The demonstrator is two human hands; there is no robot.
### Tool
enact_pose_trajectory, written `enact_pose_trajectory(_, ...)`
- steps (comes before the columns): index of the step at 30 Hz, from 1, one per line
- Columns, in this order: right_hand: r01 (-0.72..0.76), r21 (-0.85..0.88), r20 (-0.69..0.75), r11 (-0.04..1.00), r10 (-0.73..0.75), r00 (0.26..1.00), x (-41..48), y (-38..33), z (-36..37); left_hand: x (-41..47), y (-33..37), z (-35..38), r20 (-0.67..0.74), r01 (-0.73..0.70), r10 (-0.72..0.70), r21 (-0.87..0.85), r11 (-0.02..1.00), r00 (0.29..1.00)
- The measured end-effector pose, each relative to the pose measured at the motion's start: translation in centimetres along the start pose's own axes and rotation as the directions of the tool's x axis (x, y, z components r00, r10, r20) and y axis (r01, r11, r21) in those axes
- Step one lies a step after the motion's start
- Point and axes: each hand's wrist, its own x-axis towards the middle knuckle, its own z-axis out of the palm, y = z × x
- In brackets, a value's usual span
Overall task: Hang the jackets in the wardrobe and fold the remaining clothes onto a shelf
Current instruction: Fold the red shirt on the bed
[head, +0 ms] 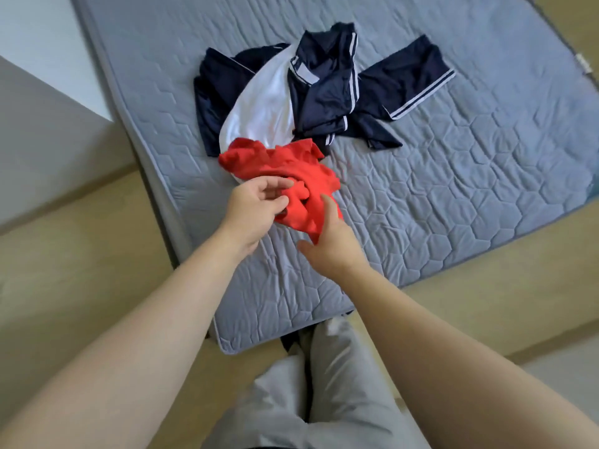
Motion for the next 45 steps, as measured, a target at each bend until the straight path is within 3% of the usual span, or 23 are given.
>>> enact_pose_trajectory(4, 0.106, -0.011, -0.116, 0.994, -0.107, 0.988, -4.4, -6.5, -1.7, -5.6, 7.1, -2.9, 0.062, -0.118, 0.122, -0.065, 0.991, 0.991)
enact_pose_trajectory(11, 0.166, -0.161, -0.259, 0.973, -0.204, 0.944, -9.5, -15.5, -4.8, -12.9, 15.0, -9.8, -0.045, -0.344, 0.342, -0.048, 0.938, 0.939)
enact_pose_trajectory(13, 0.2, -0.187, -0.293, 0.962, -0.249, 0.923, -10.8, -18.0, -5.8, -14.5, 16.1, -11.4, -0.097, -0.427, 0.433, 0.078, 0.901, 0.896)
enact_pose_trajectory(17, 0.302, -0.265, -0.347, 0.916, -0.383, 0.856, -13.2, -21.8, -7.4, -16.1, 17.6, -14.0, -0.222, -0.509, 0.651, 0.464, 0.725, 0.726)
enact_pose_trajectory(21, 0.293, -0.348, -0.333, 0.891, -0.409, 0.849, -14.9, -24.4, -8.6, -16.6, 19.2, -15.9, -0.197, -0.534, 0.739, 0.576, 0.619, 0.644)
enact_pose_trajectory(24, 0.288, -0.354, -0.333, 0.89, -0.408, 0.85, -15.7, -26.6, -9.6, -17.3, 20.7, -16.2, -0.126, -0.55, 0.723, 0.565, 0.615, 0.68)
enact_pose_trajectory(29, 0.436, -0.167, -0.35, 0.885, -0.466, 0.812, -17.4, -30.2, -12.0, -17.7, 22.8, -15.9, -0.083, -0.578, 0.707, 0.512, 0.635, 0.703)
enact_pose_trajectory(31, 0.454, -0.147, -0.385, 0.879, -0.473, 0.792, -17.9, -31.1, -13.5, -18.0, 23.6, -16.4, 0.005, -0.588, 0.661, 0.461, 0.664, 0.75)
enact_pose_trajectory(32, 0.454, -0.152, -0.392, 0.878, -0.475, 0.787, -18.2, -31.5, -14.2, -18.2, 23.9, -16.6, 0.072, -0.592, 0.651, 0.5, 0.632, 0.756)
enact_pose_trajectory(34, 0.442, -0.21, -0.359, 0.872, -0.489, 0.795, -18.6, -31.8, -15.5, -17.7, 23.7, -16.7, 0.166, -0.618, 0.691, 0.622, 0.481, 0.704)
enact_pose_trajectory(36, 0.433, -0.372, -0.273, 0.821, -0.543, 0.794, -18.7, -31.7, -16.0, -17.0, 23.3, -16.3, 0.103, -0.622, 0.756, 0.645, 0.444, 0.646)
enact_pose_trajectory(39, 0.425, -0.521, -0.282, 0.74, -0.619, 0.733, -18.4, -31.1, -16.5, -16.4, 23.7, -15.2, -0.058, -0.523, 0.717, 0.643, 0.559, 0.695)
enact_pose_trajectory(41, 0.404, -0.48, -0.375, 0.779, -0.598, 0.708, -18.3, -31.0, -17.9, -15.7, 24.0, -14.5, -0.077, -0.491, 0.655, 0.597, 0.634, 0.752)
enact_pose_trajectory(45, 0.372, -0.365, -0.58, 0.853, -0.521, 0.626, -18.5, -31.2, -22.5, -15.5, 24.1, -13.3, -0.069, -0.511, 0.64, 0.539, 0.67, 0.766)
